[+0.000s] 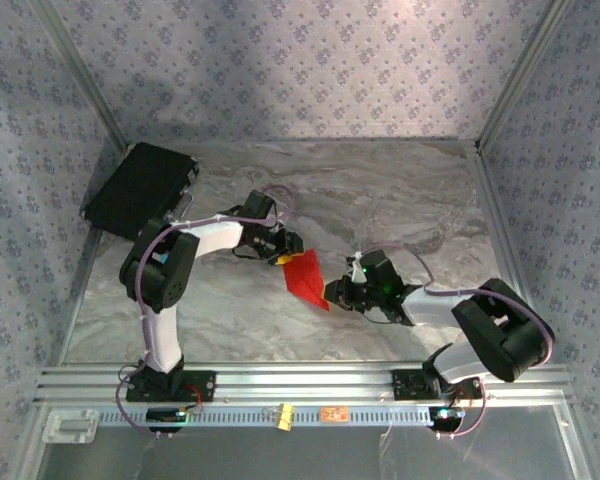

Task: Fold a paper plane with a square sheet of paper (pick it up from the middle)
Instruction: Turn over the paper at the center of the table.

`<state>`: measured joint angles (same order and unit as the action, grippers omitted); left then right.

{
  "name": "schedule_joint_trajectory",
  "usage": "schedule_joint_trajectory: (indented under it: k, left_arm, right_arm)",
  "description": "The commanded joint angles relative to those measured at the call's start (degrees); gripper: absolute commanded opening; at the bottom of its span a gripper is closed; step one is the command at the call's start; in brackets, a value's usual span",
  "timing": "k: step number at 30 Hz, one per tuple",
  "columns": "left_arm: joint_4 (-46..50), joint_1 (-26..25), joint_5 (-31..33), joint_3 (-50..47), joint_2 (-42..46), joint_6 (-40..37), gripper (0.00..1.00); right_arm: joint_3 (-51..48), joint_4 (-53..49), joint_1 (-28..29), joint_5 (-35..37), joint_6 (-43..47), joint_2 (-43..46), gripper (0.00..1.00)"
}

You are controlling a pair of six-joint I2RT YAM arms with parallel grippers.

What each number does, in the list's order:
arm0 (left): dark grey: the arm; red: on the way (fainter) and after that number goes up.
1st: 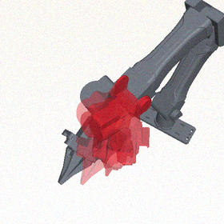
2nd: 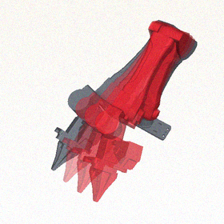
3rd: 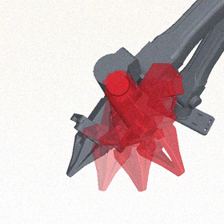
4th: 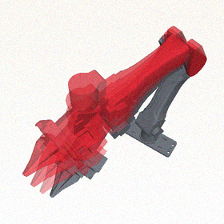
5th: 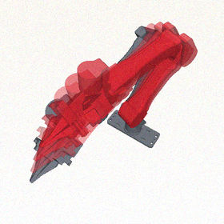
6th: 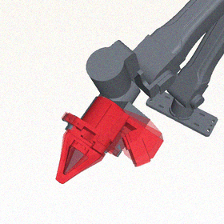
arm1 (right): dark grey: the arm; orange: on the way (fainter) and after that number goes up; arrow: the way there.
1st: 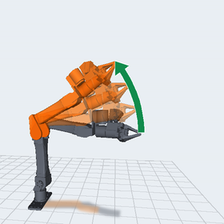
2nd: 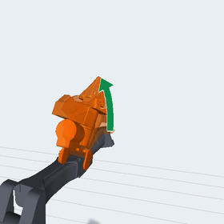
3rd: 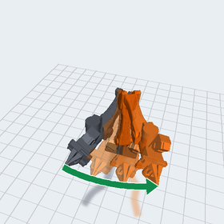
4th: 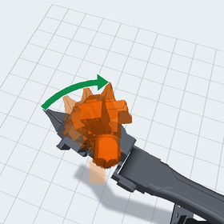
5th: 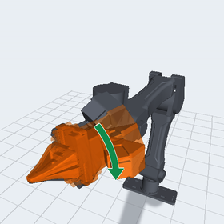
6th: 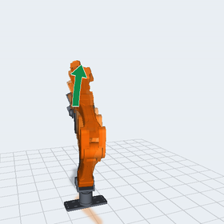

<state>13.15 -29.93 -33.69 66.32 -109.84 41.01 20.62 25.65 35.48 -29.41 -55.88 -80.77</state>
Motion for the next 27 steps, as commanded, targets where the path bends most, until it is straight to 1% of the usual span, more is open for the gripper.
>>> schedule_joint_trajectory:
  k: [1, 4, 7, 10, 11, 13, 15, 17, 20, 23, 27]
  left_arm:
    - [4.08, 0.44, 1.39, 2.82, 5.54, -1.66, 0.52]
    - [6.33, 0.41, 2.55, 3.53, 7.79, -2.78, 0.56]
    - [7.30, 0.38, 2.92, 3.33, 9.95, -3.32, 0.57]
    - [7.89, 0.02, 3.27, 2.91, 11.81, -4.01, 0.57]
    - [7.03, -0.11, 2.80, 2.42, 12.40, -3.71, 0.59]
    - [0.91, -0.42, 0.22, -0.91, 14.02, -0.26, 0.61]
    - [-3.72, -0.99, -1.02, -3.23, 14.95, 2.19, 0.62]
    - [-4.06, -1.93, -0.42, -3.48, 15.34, 1.82, 0.63]
    - [-4.11, -2.93, 0.24, -3.78, 15.69, 1.69, 0.64]
    - [-5.81, -3.46, 1.62, -4.92, 16.41, 2.99, 0.69]
    - [-7.98, -4.23, 3.10, -6.30, 16.94, 4.38, 0.72]
  right_arm:
    - [0.31, -1.70, -0.52, -0.24, 2.72, 2.71, 0.10]
    - [0.95, -5.27, -0.63, 0.76, 4.68, 5.37, 0.09]
    - [2.48, -10.49, -0.77, 1.84, 7.30, 7.83, 0.07]
    - [3.23, -15.33, -0.86, 4.71, 9.77, 11.00, 0.06]
    - [3.06, -15.83, -0.94, 5.68, 10.38, 11.97, 0.04]
    - [2.33, -16.79, -1.03, 8.71, 11.01, 13.90, 0.04]
    - [1.47, -16.93, -1.25, 10.52, 11.12, 15.51, 0.04]
    - [1.67, -19.18, -1.20, 12.60, 11.82, 17.26, 0.04]
    - [3.54, -25.31, -1.12, 16.40, 14.11, 20.09, 0.04]
    - [5.84, -32.07, -1.22, 19.76, 16.17, 22.62, 0.03]
    - [10.46, -43.19, -0.88, 27.82, 16.96, 24.38, 0.03]
